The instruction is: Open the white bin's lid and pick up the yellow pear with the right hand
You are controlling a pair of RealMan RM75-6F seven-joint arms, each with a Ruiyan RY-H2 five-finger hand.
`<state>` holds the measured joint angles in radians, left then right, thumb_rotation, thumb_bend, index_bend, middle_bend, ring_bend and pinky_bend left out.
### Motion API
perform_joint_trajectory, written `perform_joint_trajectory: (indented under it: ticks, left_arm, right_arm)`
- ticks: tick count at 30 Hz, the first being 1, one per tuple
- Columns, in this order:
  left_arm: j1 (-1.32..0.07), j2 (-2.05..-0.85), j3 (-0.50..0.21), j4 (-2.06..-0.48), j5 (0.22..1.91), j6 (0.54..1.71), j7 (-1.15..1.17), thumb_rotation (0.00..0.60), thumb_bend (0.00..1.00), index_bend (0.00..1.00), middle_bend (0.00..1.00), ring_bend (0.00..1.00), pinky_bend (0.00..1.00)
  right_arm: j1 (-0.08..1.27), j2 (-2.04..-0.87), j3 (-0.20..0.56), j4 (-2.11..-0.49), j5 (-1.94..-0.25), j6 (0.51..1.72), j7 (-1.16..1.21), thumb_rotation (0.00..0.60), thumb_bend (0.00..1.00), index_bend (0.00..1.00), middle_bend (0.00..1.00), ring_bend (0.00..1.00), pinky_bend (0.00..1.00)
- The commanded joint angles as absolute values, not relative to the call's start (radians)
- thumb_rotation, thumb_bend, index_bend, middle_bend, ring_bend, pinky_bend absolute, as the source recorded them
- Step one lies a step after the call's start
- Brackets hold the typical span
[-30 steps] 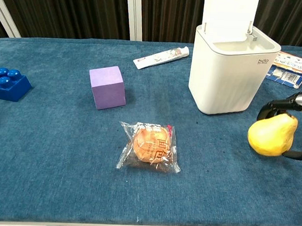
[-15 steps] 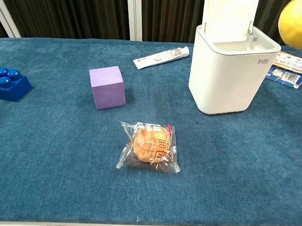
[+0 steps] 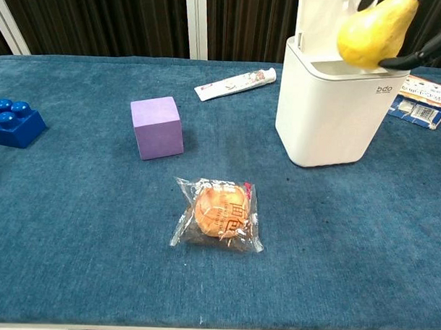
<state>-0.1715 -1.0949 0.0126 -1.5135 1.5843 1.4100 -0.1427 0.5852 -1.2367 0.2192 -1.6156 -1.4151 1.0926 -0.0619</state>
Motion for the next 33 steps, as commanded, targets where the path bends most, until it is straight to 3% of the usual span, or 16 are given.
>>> perform_joint_trajectory:
  ticks: [1,4,7,12,15,20,24,33]
  left_arm:
    - [-0.173,-1.095,0.014,-1.513,1.585,1.408,-0.142,0.6,0.1,0.0,0.0,0.0,0.0]
    - [-0.173,-1.095,0.015,-1.515,1.586,1.408,-0.14,0.6,0.1,0.0,0.0,0.0,0.0]
    - [-0.17,-1.094,0.016,-1.516,1.588,1.414,-0.141,0.6,0.1,0.0,0.0,0.0,0.0]
    - [-0.164,-1.093,0.015,-1.516,1.589,1.427,-0.145,0.6,0.1,0.0,0.0,0.0,0.0]
    - [-0.158,-1.092,0.016,-1.516,1.594,1.441,-0.145,0.6,0.1,0.0,0.0,0.0,0.0]
    - [-0.146,-1.093,0.015,-1.513,1.607,1.474,-0.143,0.6,0.1,0.0,0.0,0.0,0.0]
    - [-0.143,-1.096,0.015,-1.511,1.61,1.481,-0.142,0.6,0.1,0.0,0.0,0.0,0.0]
    - [-0.142,-1.099,0.017,-1.514,1.611,1.478,-0.128,0.6,0.1,0.0,0.0,0.0,0.0]
  right_arm:
    - [0.598,-1.219,0.199,-1.617,-1.428,1.06,-0.017,0.6,0.42,0.0,0.2,0.15,0.26]
    - [0.592,-1.194,0.185,-1.635,-1.445,1.062,0.001,0.6,0.35,0.0,0.08,0.07,0.22]
    - [0.563,-1.166,0.169,-1.665,-1.467,1.106,-0.012,0.6,0.28,0.0,0.02,0.04,0.21]
    - [0.451,-1.113,0.099,-1.722,-1.562,1.268,-0.052,0.6,0.25,0.0,0.0,0.0,0.19]
    - [0.341,-1.093,0.029,-1.729,-1.616,1.397,-0.137,0.6,0.25,0.0,0.0,0.0,0.1]
    - [0.128,-1.158,-0.076,-1.671,-1.626,1.6,-0.276,0.6,0.25,0.0,0.0,0.0,0.0]
    - [0.062,-1.21,-0.096,-1.609,-1.614,1.644,-0.207,0.6,0.25,0.0,0.0,0.0,0.0]
    - [0.048,-1.216,-0.075,-1.57,-1.652,1.66,-0.168,0.6,0.25,0.0,0.0,0.0,0.0]
